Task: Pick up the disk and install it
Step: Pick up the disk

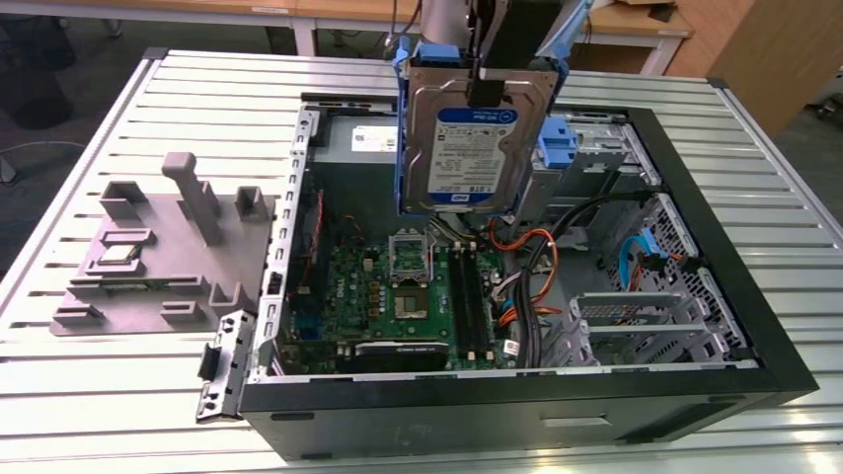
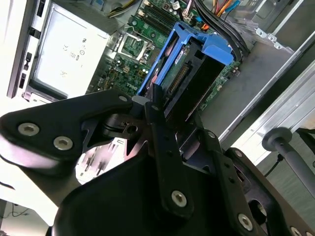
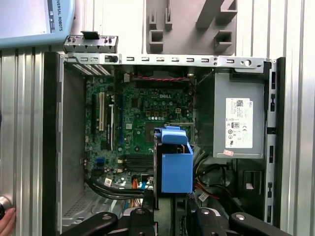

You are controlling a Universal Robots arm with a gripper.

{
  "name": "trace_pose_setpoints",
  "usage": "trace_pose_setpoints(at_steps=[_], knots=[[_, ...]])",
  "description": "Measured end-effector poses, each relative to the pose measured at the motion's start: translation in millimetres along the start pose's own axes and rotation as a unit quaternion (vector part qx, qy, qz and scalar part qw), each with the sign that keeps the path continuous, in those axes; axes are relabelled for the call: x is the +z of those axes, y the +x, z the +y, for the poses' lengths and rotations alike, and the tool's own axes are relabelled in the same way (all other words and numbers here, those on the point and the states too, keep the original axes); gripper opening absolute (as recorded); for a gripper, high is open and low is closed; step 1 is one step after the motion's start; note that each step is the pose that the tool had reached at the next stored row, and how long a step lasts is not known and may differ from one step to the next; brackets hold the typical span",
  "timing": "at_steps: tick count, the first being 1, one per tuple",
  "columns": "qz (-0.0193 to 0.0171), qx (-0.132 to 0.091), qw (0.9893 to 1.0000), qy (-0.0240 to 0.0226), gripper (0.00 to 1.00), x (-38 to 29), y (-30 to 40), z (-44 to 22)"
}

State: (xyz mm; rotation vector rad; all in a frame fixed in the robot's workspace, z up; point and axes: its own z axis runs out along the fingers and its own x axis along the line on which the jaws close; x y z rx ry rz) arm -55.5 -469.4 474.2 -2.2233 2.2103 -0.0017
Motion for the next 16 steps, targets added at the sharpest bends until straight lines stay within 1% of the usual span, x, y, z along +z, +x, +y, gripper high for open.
trace_pose_setpoints(at_steps=[6, 12, 16], knots=[[-0.0001, 0.0, 1.0, 0.0, 0.35, 0.0, 0.6, -0.3], [0.0003, 0.0, 1.0, 0.0, 0.35, 0.0, 4.7, -1.9], [0.0018, 0.0, 1.0, 0.0, 0.35, 0.0, 8.7, -3.5]])
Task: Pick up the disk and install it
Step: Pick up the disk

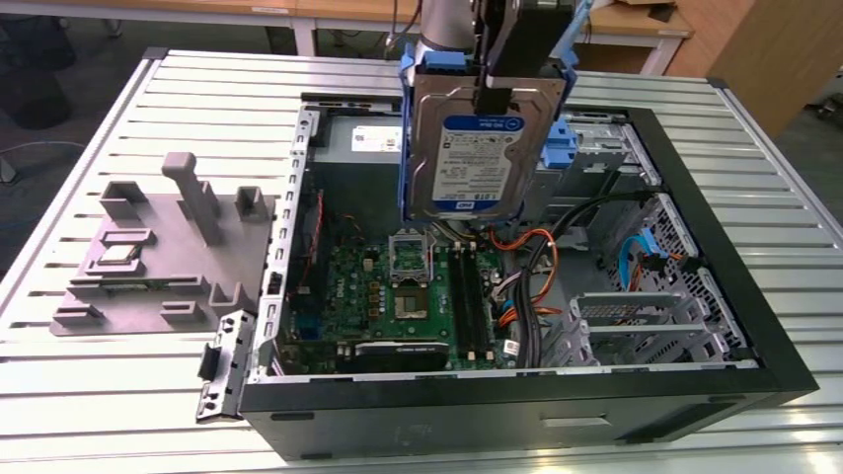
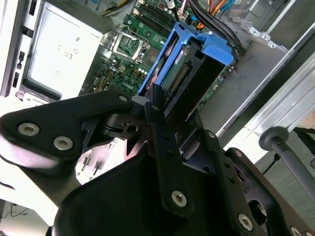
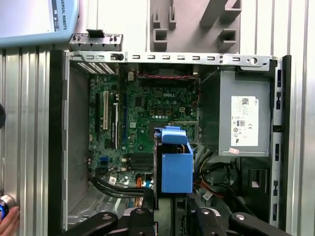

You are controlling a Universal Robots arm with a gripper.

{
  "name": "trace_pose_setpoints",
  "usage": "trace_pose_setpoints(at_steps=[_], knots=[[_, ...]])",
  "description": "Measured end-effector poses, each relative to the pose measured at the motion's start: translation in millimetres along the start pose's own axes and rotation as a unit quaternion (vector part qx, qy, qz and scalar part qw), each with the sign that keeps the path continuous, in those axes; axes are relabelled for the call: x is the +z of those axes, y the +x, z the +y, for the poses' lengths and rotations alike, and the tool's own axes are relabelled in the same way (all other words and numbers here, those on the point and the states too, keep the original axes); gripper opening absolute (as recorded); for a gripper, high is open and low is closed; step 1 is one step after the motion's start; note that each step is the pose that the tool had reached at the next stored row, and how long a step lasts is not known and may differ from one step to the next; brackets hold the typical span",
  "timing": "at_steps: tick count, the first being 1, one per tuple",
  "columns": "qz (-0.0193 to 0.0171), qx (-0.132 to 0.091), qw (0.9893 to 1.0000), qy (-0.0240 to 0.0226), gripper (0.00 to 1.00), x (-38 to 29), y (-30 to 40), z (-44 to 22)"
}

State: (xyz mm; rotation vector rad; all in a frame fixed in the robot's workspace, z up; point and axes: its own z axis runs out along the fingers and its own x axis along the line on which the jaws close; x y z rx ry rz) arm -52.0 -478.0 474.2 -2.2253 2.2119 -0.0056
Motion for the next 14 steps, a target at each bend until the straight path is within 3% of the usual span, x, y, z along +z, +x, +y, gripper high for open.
trace_pose_setpoints(at_steps=[14], knots=[[0.0132, 0.0, 0.9999, -0.0001, 0.35, 0.2, 18.7, -4.9]])
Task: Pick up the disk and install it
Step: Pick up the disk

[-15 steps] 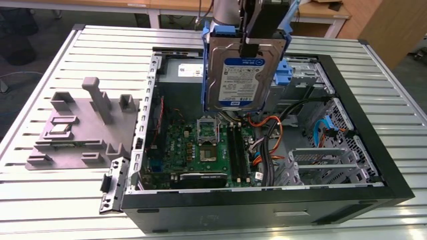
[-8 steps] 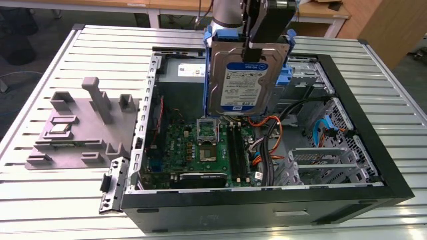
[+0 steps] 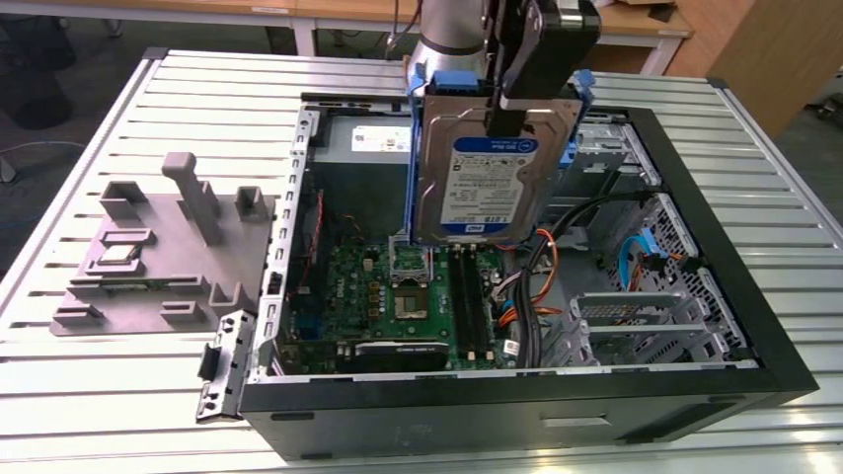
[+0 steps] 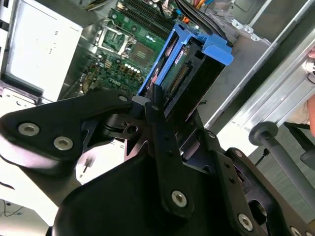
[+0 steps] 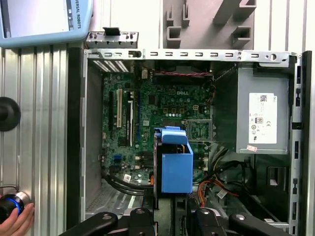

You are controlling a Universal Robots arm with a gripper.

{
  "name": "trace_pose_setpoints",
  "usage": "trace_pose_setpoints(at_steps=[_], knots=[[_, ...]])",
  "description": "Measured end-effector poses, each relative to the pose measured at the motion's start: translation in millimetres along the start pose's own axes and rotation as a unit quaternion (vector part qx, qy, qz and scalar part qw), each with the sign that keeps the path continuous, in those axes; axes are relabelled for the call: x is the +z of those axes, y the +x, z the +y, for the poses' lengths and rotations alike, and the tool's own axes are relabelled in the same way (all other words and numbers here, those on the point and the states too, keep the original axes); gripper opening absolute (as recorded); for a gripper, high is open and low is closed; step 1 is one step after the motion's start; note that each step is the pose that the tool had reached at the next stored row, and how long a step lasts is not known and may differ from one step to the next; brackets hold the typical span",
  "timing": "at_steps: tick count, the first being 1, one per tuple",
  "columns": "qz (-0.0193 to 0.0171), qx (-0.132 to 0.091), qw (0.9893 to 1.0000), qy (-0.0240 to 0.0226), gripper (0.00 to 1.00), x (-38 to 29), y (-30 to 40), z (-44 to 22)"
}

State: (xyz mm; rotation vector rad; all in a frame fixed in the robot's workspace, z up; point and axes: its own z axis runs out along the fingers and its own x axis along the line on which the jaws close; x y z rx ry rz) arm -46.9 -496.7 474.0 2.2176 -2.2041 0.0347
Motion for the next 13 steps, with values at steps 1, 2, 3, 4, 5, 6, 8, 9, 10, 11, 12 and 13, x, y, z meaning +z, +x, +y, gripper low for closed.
trace_pose_setpoints(at_steps=[1, 2, 3, 4, 5, 6, 8, 9, 10, 11, 12, 13], knots=[[0.0011, 0.0, 1.0, 0.0, 0.35, 0.1, 1.5, -0.2], [0.0023, 0.0, 1.0, 0.0, 0.35, 0.1, 2.9, -0.4], [0.0034, 0.0, 1.0, 0.0, 0.35, 0.2, 4.4, -0.7], [0.0045, 0.0, 1.0, 0.0, 0.35, 0.2, 5.9, -0.9], [0.0059, 0.0, 1.0, -0.0001, 0.35, 0.3, 7.3, -1.2], [0.0075, 0.0, 1.0, 0.0, 0.35, 0.4, 8.4, -1.5], [0.0104, 0.0, 0.9999, -0.0001, 0.35, 0.5, 10.7, -2.0], [0.0118, 0.0, 0.9999, -0.0001, 0.35, 0.5, 11.9, -2.3], [0.0132, 0.0, 0.9999, -0.0001, 0.35, 0.6, 13.0, -2.6], [0.015, 0.0, 0.9999, -0.0001, 0.35, 0.7, 14.1, -3.0], [0.0167, 0.0, 0.9999, -0.0001, 0.35, 0.7, 15.1, -3.3], [0.0184, 0.0, 0.9998, -0.0001, 0.35, 0.8, 16.0, -3.6]])
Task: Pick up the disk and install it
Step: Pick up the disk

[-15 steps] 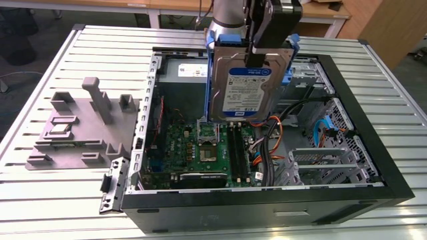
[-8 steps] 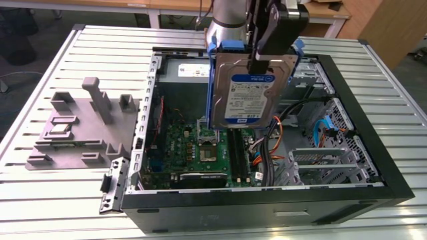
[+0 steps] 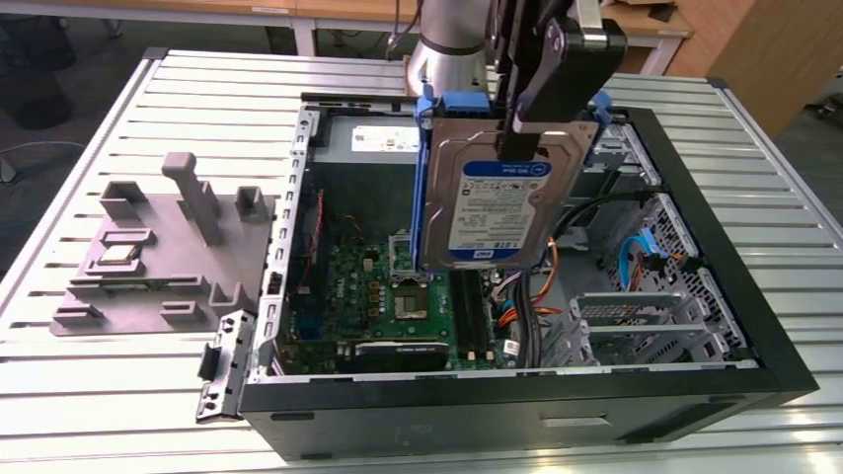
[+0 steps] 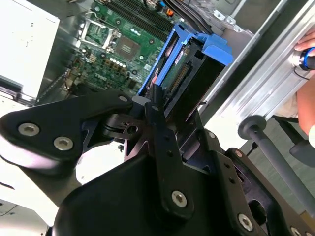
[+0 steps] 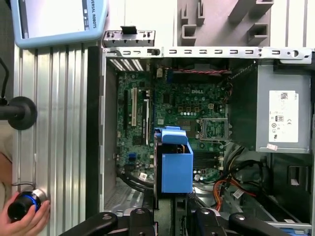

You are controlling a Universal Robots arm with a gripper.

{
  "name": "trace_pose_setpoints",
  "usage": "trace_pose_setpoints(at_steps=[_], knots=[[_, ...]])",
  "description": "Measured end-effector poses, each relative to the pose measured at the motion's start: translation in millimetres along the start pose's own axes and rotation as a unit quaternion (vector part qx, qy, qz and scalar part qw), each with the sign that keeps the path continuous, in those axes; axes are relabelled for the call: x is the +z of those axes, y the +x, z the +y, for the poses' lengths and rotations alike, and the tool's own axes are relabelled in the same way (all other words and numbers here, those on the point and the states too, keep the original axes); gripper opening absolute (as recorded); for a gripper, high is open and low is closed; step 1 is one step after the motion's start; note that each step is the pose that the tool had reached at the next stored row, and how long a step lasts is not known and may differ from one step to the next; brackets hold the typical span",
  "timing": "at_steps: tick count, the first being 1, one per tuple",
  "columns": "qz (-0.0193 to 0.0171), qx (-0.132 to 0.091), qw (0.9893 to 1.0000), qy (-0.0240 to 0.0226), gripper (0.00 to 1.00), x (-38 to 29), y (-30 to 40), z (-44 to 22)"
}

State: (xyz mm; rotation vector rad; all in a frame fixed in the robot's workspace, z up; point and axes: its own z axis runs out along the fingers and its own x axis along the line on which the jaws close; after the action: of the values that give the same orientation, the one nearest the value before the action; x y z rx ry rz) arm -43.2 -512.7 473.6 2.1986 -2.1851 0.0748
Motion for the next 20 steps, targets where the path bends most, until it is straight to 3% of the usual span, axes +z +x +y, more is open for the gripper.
trace_pose_setpoints(at_steps=[12, 20], knots=[[0.0013, 0.0, 1.0, 0.0, 0.35, 0.0, 0.7, -0.5], [0.0013, 0.0, 1.0, 0.0, 0.35, 0.0, 0.6, -9.8]])
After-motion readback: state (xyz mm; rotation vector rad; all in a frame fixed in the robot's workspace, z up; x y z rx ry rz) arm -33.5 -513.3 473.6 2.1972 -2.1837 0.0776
